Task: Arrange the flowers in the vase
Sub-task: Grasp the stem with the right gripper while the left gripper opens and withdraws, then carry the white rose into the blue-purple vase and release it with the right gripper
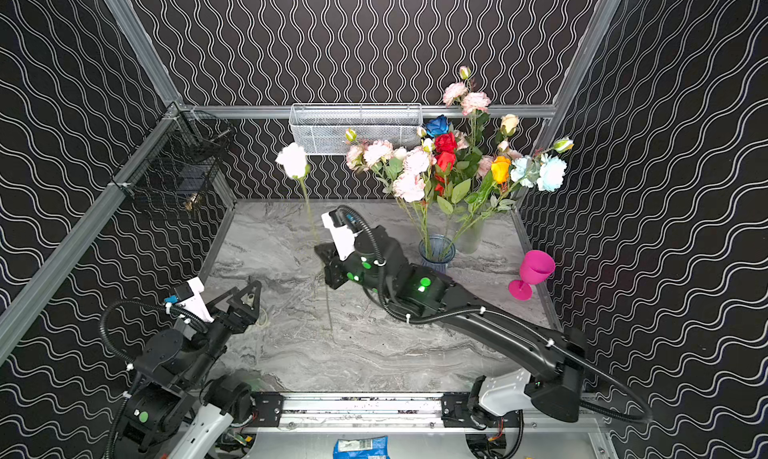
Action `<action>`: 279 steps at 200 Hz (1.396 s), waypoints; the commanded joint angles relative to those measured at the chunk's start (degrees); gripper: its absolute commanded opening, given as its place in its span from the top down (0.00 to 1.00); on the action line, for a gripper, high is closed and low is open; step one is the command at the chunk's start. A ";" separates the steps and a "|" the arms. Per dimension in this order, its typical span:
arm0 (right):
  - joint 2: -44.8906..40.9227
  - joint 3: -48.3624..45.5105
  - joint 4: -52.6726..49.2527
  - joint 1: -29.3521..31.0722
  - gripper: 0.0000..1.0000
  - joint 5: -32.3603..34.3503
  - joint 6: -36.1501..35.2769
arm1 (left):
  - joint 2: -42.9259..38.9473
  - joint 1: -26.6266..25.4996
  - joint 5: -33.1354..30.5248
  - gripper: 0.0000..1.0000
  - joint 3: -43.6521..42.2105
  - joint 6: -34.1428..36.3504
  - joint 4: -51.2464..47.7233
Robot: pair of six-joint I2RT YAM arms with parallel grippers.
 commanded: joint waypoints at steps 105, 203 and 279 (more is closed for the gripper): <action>-13.51 10.01 -9.93 -13.46 1.00 29.41 -16.21 | 12.23 0.00 5.35 0.04 -3.29 -2.27 1.58; -10.14 12.36 -4.04 -18.90 1.00 32.96 -19.22 | 14.20 0.01 11.00 0.08 0.61 -1.89 1.97; -7.90 10.48 -6.64 -24.70 1.00 26.11 -12.63 | 13.39 0.01 10.49 0.08 0.64 -1.50 0.81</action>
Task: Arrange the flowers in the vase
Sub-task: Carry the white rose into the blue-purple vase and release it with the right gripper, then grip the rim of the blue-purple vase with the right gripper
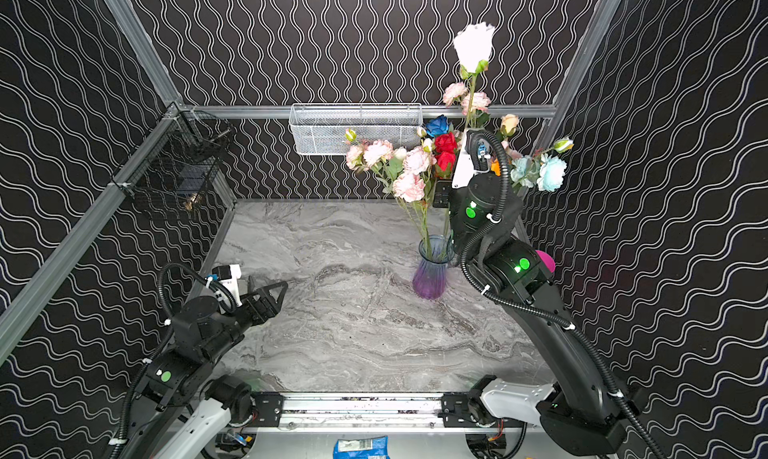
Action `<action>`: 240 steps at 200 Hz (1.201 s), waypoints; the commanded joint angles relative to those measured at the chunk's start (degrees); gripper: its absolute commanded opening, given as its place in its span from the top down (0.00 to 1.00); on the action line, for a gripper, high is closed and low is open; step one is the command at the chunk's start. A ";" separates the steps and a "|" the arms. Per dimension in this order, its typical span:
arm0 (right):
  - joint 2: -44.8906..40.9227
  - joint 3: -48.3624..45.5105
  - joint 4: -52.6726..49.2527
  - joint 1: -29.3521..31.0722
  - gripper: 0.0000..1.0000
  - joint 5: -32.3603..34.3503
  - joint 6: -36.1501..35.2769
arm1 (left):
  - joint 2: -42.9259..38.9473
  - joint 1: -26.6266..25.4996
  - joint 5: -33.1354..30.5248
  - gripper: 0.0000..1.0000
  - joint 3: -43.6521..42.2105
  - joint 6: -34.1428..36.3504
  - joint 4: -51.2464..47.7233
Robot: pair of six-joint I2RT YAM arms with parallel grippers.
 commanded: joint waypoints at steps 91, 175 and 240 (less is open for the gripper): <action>-0.56 -12.35 -5.10 -8.67 0.72 -12.64 14.63 | -0.86 0.01 0.18 0.07 -2.15 0.27 -0.65; -4.82 -7.27 -12.19 -8.10 0.57 -13.46 18.77 | 1.05 0.04 1.21 0.07 -3.33 -0.01 2.72; -15.42 -21.19 -27.98 -8.47 0.75 -12.95 33.51 | 1.66 -0.03 2.04 0.07 -6.97 -0.86 4.97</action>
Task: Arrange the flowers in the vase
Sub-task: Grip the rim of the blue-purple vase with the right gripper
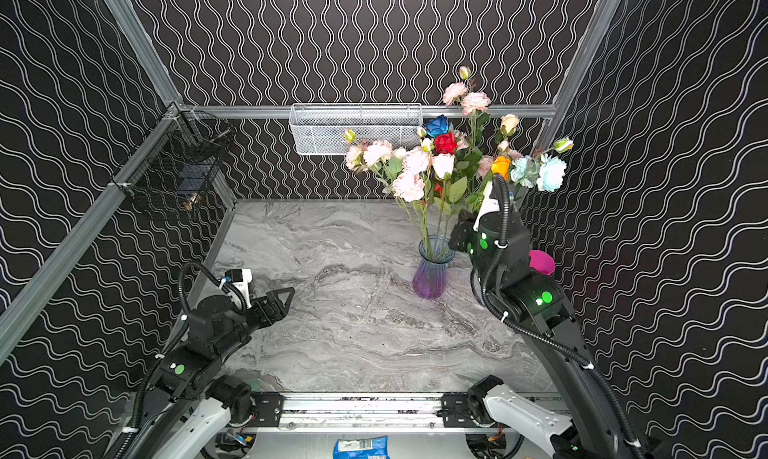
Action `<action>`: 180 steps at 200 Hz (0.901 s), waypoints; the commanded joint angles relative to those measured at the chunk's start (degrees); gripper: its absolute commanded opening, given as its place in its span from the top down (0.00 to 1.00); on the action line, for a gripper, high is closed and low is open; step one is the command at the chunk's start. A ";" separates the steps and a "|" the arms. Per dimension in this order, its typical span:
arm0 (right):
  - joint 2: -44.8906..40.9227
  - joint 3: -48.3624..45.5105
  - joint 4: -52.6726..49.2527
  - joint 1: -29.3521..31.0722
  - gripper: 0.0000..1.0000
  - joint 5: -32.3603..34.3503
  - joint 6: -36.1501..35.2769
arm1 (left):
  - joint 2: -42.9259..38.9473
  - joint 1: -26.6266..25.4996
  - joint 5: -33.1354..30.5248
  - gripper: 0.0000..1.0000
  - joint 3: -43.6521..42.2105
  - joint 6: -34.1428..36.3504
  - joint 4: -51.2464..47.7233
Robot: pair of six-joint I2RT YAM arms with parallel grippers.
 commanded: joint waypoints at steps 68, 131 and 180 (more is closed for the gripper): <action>1.08 -13.59 -3.20 -8.68 0.50 -16.35 15.40 | 4.23 0.02 2.93 0.08 -1.47 -1.34 4.76; 6.14 -14.38 1.86 -13.44 0.49 -20.63 17.11 | 3.16 -0.03 4.92 0.08 -1.92 -1.96 7.56; 10.68 -14.33 4.32 -14.04 0.54 -20.98 17.58 | 4.47 -0.02 7.32 0.08 -1.98 -1.81 8.07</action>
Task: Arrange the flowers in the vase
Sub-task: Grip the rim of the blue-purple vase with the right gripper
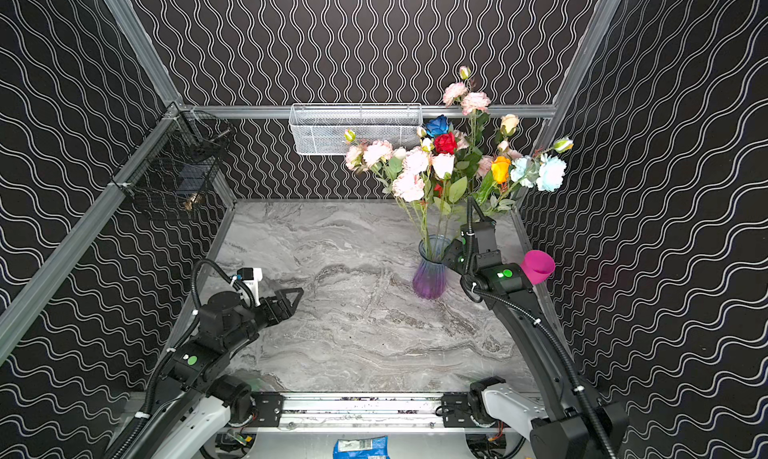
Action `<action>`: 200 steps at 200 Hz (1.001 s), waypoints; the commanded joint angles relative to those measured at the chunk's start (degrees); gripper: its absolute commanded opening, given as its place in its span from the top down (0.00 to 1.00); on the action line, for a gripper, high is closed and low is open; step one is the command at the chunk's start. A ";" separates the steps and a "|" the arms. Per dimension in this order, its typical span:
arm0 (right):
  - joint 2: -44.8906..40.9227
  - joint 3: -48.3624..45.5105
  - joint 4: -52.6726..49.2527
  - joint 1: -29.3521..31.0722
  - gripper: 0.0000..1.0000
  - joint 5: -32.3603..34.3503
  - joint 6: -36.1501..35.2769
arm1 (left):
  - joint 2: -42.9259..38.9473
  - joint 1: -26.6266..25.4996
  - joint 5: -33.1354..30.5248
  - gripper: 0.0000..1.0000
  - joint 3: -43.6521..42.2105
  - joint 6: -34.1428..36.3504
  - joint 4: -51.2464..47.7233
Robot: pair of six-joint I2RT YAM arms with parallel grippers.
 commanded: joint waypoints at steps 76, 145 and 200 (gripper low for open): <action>4.11 -0.48 2.67 -1.70 0.59 0.57 0.43 | -3.93 0.10 2.28 0.07 0.72 1.08 0.23; 7.03 1.76 1.55 -2.32 0.62 -1.74 -1.99 | -0.72 0.04 2.98 0.07 3.72 3.45 -4.78; 7.52 0.40 3.38 -2.41 0.72 -5.22 -3.17 | -1.69 0.05 2.59 0.07 3.49 3.67 -4.78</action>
